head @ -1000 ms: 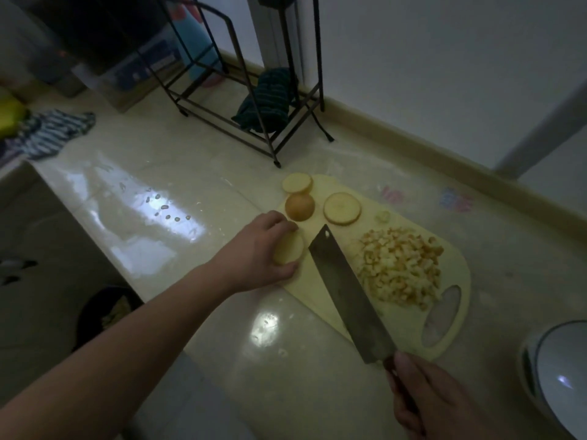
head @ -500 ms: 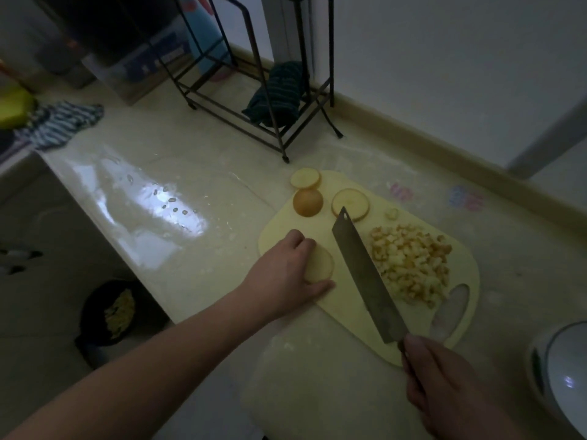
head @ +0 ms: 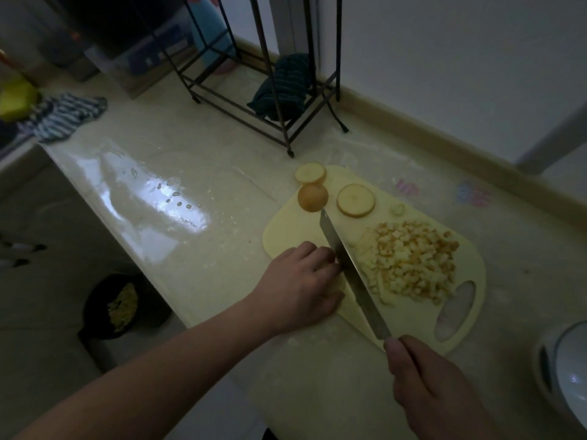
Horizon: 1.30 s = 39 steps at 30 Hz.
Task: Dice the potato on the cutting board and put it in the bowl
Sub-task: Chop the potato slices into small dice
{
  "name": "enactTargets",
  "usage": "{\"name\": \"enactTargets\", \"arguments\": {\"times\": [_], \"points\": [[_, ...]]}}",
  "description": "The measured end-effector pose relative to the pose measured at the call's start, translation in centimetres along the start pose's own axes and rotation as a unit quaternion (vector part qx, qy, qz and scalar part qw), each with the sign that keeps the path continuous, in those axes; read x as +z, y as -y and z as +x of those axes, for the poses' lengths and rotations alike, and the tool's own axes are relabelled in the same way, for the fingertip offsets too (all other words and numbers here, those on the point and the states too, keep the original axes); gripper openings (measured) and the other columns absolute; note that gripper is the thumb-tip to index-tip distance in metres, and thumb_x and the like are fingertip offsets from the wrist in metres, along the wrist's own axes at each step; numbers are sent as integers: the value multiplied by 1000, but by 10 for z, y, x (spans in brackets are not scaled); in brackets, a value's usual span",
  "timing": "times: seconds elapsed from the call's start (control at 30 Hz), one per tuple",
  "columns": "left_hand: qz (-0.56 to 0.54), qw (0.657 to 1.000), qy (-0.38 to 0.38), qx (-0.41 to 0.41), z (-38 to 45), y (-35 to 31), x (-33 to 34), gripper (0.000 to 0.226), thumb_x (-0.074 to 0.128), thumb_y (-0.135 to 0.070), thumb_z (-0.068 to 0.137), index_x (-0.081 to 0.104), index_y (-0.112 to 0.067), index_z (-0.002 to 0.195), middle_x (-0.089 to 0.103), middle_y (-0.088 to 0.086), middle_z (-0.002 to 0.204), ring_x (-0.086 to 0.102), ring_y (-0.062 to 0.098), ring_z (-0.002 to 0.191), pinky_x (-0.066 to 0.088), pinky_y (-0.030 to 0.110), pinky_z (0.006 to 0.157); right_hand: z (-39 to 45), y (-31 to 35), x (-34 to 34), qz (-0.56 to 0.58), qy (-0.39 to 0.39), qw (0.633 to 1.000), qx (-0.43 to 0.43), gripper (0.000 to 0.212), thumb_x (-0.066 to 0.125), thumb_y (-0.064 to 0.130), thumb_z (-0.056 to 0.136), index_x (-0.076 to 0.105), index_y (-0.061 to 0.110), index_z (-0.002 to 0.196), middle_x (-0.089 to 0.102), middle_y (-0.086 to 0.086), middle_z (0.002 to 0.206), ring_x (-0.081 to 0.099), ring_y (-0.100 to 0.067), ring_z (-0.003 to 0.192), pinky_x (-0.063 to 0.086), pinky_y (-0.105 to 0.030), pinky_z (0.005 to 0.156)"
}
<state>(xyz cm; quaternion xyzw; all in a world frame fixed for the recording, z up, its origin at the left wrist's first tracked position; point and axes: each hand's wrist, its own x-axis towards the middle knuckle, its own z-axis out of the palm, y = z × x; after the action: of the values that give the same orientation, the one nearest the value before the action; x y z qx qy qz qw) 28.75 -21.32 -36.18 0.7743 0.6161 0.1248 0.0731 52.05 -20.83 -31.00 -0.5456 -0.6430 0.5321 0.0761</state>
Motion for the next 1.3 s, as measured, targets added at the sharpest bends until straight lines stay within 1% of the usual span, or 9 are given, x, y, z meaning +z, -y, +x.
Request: {"name": "enactTargets", "arguments": {"times": [0.23, 0.3, 0.4, 0.53, 0.67, 0.77, 0.93, 1.1, 1.3], "points": [[-33, 999, -24, 29, -1, 2, 8, 25, 60, -29, 92, 70, -6, 95, 64, 12, 99, 57, 32, 85, 52, 43, 67, -1, -2, 1, -26, 20, 999, -18, 23, 46, 44, 91, 49, 33, 72, 62, 6, 60, 57, -6, 61, 40, -19, 60], [-34, 998, -38, 37, -2, 1, 10, 23, 62, -28, 92, 70, -6, 93, 64, 12, 97, 56, 32, 84, 52, 42, 67, -2, -4, 0, -40, 29, 999, -16, 24, 45, 50, 88, 49, 31, 74, 62, 13, 61, 57, -3, 61, 41, -19, 62], [-34, 998, -48, 38, -3, 1, 13, 22, 62, -27, 92, 71, -7, 94, 63, 12, 96, 56, 32, 84, 52, 42, 68, -9, -7, -3, -58, 25, 998, -14, 14, 40, 63, 84, 44, 50, 87, 60, 27, 59, 57, 4, 63, 41, -13, 60], [-36, 997, -50, 42, -3, 2, 15, 22, 62, -26, 92, 72, -7, 95, 63, 12, 94, 56, 34, 83, 51, 43, 69, -18, -14, -4, -60, -27, 997, -38, 67, 7, 102, 52, 46, 58, 84, 55, 32, 51, 58, 8, 64, 39, -4, 58], [-39, 996, -60, 44, -3, 2, 16, 19, 66, -24, 91, 72, -7, 95, 63, 12, 94, 56, 33, 83, 51, 42, 70, -17, -18, -3, -72, -35, 996, -29, 80, 4, 101, 50, 47, 45, 87, 59, 25, 57, 60, -5, 73, 39, -13, 61], [-40, 997, -56, 45, -3, 2, 16, 21, 64, -26, 92, 72, -7, 94, 63, 11, 95, 57, 32, 85, 51, 42, 70, 3, -15, -3, -89, 7, 996, -29, 57, 19, 73, 72, 46, 23, 73, 61, 13, 66, 59, -4, 70, 39, -22, 65], [-21, 998, -43, 46, -4, 2, 12, 26, 59, -29, 94, 72, -7, 99, 63, 12, 97, 57, 30, 88, 51, 42, 69, 22, -5, -4, -61, 22, 995, -76, 50, 26, 63, 80, 49, 21, 68, 60, 11, 61, 55, -10, 59, 40, -33, 62], [-21, 998, -43, 49, -6, 1, 10, 21, 65, -26, 93, 71, -8, 101, 63, 11, 100, 56, 28, 89, 53, 42, 69, 29, -11, -17, 10, 70, 997, -32, 55, 30, 63, 84, 50, 14, 69, 47, 3, 46, 42, -7, 42, 31, -18, 44], [-21, 998, -53, 41, -8, -2, 9, 18, 70, -25, 89, 74, -10, 99, 65, 10, 101, 57, 26, 89, 53, 39, 65, 30, -7, -20, 106, 112, 986, 57, 53, 34, 63, 83, 46, 14, 68, 37, 1, 46, 28, -13, 35, 22, -19, 39]]}}
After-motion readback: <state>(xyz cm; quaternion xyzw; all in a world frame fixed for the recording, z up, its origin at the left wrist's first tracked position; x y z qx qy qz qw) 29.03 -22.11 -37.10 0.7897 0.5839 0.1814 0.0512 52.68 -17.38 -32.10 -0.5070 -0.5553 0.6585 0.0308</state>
